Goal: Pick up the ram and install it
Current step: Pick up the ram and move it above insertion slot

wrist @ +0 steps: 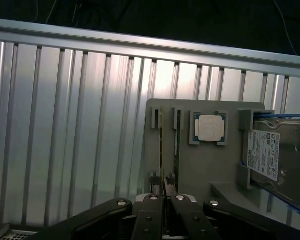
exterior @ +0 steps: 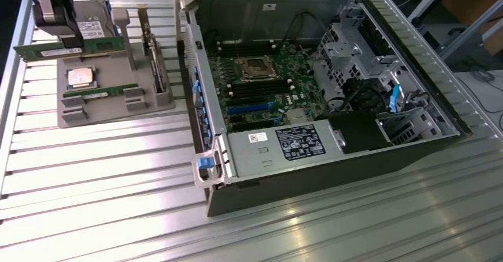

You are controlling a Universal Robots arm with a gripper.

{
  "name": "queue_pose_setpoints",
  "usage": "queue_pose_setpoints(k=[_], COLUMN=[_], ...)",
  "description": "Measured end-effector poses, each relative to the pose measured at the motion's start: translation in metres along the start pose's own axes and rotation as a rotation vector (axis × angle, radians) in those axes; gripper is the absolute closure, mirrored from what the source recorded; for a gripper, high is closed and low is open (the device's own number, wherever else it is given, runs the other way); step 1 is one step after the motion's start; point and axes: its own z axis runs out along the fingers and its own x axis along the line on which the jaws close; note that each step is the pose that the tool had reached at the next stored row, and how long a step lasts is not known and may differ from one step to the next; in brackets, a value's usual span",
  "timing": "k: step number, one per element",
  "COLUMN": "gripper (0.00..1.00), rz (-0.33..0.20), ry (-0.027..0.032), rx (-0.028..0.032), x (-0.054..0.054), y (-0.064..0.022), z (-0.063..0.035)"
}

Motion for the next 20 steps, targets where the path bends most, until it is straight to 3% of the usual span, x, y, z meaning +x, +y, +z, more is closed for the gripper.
queue_pose_setpoints(k=[20], gripper=[0.88], rz=[0.000], ry=[0.0000], rx=[-0.0001], x=[0.000], y=[0.0009], z=[-0.0221])
